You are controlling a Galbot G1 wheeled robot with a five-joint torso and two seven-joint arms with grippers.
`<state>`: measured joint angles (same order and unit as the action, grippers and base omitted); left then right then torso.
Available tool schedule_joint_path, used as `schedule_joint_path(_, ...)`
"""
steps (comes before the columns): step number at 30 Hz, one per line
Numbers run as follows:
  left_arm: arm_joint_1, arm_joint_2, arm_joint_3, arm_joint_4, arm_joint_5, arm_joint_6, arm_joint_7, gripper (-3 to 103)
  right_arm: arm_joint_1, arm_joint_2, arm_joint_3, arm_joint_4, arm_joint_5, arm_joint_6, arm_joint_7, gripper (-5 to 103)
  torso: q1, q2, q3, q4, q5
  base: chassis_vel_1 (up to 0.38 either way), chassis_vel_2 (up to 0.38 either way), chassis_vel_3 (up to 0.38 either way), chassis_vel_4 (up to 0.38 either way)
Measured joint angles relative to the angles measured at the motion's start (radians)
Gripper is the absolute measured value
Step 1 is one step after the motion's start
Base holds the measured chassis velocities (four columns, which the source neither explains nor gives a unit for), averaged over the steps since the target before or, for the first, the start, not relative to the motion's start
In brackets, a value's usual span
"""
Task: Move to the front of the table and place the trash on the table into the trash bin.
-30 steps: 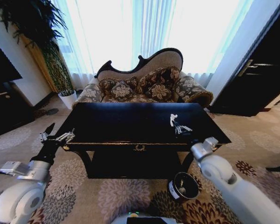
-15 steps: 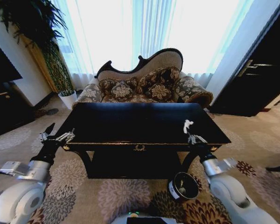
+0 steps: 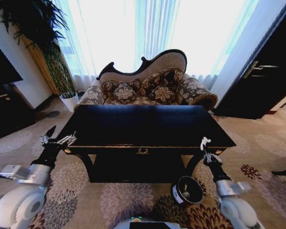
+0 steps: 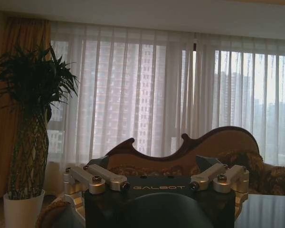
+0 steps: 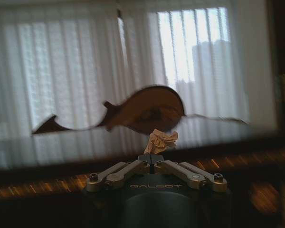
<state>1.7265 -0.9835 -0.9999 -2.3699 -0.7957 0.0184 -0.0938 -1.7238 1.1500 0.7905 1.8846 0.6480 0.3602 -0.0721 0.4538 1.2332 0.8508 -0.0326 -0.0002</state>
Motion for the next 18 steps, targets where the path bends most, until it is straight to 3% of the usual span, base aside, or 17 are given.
schedule_joint_path(12,0.0,0.0,0.0,0.0,0.0,0.0,0.0,100,0.034,0.075,-0.069,-0.226,-0.1,0.089,0.011,0,0.0,0.0,0.0,0.0002,-0.0002,0.0,0.0,0.0,0.0)
schedule_joint_path(18,0.0,0.0,0.0,0.0,0.0,0.0,0.0,100,0.125,0.1,-0.144,-0.44,-0.182,0.11,0.06,0,0.0,0.0,0.0,0.0001,0.0001,0.0,0.0,0.0,0.0)
